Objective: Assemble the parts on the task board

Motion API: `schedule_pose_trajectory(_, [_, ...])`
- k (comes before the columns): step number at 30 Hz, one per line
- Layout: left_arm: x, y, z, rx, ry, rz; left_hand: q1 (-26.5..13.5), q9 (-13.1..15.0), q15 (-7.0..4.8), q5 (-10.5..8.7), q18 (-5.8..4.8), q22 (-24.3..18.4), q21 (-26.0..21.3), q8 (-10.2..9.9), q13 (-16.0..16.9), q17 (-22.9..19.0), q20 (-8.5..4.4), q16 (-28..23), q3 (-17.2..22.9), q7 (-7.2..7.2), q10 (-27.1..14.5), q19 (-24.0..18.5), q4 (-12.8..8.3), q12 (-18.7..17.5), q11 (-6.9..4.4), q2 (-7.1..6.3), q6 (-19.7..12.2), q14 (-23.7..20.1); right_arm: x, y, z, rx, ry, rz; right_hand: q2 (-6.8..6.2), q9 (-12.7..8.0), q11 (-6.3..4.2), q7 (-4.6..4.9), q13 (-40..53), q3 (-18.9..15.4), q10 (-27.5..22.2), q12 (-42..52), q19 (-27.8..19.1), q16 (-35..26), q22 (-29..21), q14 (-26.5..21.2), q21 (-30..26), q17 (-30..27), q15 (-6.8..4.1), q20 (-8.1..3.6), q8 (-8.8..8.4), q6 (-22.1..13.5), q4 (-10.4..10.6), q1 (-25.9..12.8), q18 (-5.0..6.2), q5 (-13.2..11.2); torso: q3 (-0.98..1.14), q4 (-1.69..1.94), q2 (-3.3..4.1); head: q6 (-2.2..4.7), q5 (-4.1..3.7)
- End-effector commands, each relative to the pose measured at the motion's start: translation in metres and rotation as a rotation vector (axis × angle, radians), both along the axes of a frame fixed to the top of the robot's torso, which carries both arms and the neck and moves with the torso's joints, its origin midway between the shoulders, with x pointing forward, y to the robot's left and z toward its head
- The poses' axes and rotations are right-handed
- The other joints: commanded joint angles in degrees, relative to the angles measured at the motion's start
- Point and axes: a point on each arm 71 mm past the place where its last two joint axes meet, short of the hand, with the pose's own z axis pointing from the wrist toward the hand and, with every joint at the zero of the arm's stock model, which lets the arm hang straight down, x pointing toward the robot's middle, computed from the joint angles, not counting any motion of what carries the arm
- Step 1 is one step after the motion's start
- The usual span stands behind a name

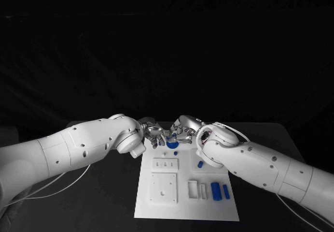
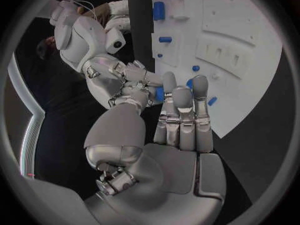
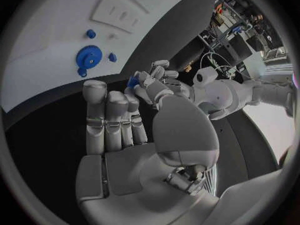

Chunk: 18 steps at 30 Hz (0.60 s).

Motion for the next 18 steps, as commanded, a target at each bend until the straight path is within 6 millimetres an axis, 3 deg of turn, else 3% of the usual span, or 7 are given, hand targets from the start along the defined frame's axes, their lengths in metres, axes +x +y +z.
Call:
schedule_pose_trajectory(1, [-0.002, 0.0, -0.002, 0.012, 0.004, 0.002, -0.28, 4.85, -0.49, 0.26, -0.74, 0.64, 0.08, 0.02, 0.19, 0.08, -0.08, 0.64, 5.54, -3.2, 2.78, 0.49, -5.49, 0.54, -0.45, -0.18, 3.77, -0.02, -0.001, -0.003, 0.003, 0.034, -0.017, 0.012, -0.99, -1.4, 0.48, 0.84, -0.55, -2.17, -0.69, -0.55, 2.37, -0.57, 3.04, -0.51, -1.1, -0.44, 0.42, 0.55, -0.09, -2.95, 0.79, 0.33, 0.43, -0.72, 0.01, -0.02, -0.02, -0.07, 0.06])
schedule_pose_trajectory(3, [-0.002, 0.001, -0.002, 0.025, -0.008, 0.009, -0.42, 5.23, -0.53, 0.49, -0.77, 1.07, -0.08, 0.06, 0.43, 0.13, -0.1, 1.09, 5.57, -3.32, 2.8, 0.52, -5.54, 1.14, -0.55, -0.22, 3.96, 0.09, -0.002, -0.008, 0.002, 0.038, -0.008, 0.02, -1.02, -2.34, 0.72, 1.12, -1.05, -4.56, -1.23, -0.63, 2.33, -1.01, 2.73, -0.87, -2.36, -0.92, 0.69, 1.05, -0.13, -3.76, 1.84, 1.88, 1.05, -1.27, 0.03, 0.08, 0.02, 0.02, 0.12])
schedule_pose_trajectory(6, [-0.002, 0.003, -0.003, 0.051, -0.029, 0.018, -0.82, 6.13, -0.61, 0.64, -0.88, 1.72, -0.27, 0.06, 1.18, 0.65, -0.14, 2.46, 5.74, -3.49, 2.76, 0.44, -5.7, 2.75, -0.69, -0.19, 4.43, -0.04, -0.004, -0.021, 0.001, 0.042, 0.019, 0.036, -1.02, -2.62, 0.79, 1.21, -1.49, -4.3, -1.85, -1.0, 2.17, -1.39, 2.64, -1.21, -3.11, -1.27, 0.74, 1.09, -0.15, -3.91, 1.71, 2.91, 1.18, -1.42, 0.07, 0.28, 0.07, -0.08, 0.1])
schedule_pose_trajectory(11, [-0.004, 0.009, -0.005, 0.088, -0.047, 0.032, -1.02, 6.87, -0.65, 0.65, -0.91, 2.98, -0.81, 0.01, 1.38, 0.34, -0.18, 3.09, 6.0, -3.51, 2.79, 0.54, -5.85, 2.88, -0.67, -0.25, 4.41, -0.31, -0.008, -0.05, 0.0, 0.052, 0.048, 0.051, -0.97, -2.98, 0.81, 1.27, -2.18, -3.35, -2.48, -0.91, 2.03, -1.53, 2.88, -1.56, -4.17, -1.58, 0.83, 1.31, -0.11, -3.62, 0.69, 3.17, 1.6, 1.31, 0.28, 0.1, -0.01, -0.52, 0.77])
schedule_pose_trajectory(13, [-0.004, 0.01, -0.006, 0.102, -0.051, 0.035, -1.04, 6.92, -0.68, 0.74, -0.9, 3.21, -0.91, 0.02, 1.44, 0.27, -0.21, 3.18, 6.03, -3.53, 2.82, 0.63, -5.87, 2.99, -0.67, -0.27, 4.47, -0.35, -0.009, -0.062, 0.002, 0.06, 0.051, 0.045, -0.94, -2.97, 0.78, 1.25, -2.21, -3.24, -2.46, -0.81, 2.08, -1.53, 2.94, -1.58, -4.21, -1.61, 0.8, 1.28, -0.14, -3.51, 0.57, 3.15, 1.59, 2.06, 0.22, 0.15, 0.02, -0.48, 0.74])
schedule_pose_trajectory(18, [-0.008, 0.013, -0.014, 0.139, -0.053, 0.036, -1.06, 7.15, -0.77, 0.77, -1.01, 4.41, -1.63, 0.02, 1.86, 0.02, -0.32, 3.96, 6.08, -3.59, 2.82, 1.0, -5.91, 3.55, -0.72, -0.42, 4.57, -0.37, -0.008, -0.091, 0.01, 0.106, 0.029, 0.007, -0.66, -2.88, 0.6, 1.05, -2.43, -2.42, -2.37, -0.54, 2.24, -1.45, 3.11, -1.55, -4.48, -1.64, 0.66, 1.16, -0.17, -2.63, 0.39, 2.72, 1.55, 3.1, 0.23, -0.15, -0.13, -0.84, 0.84])
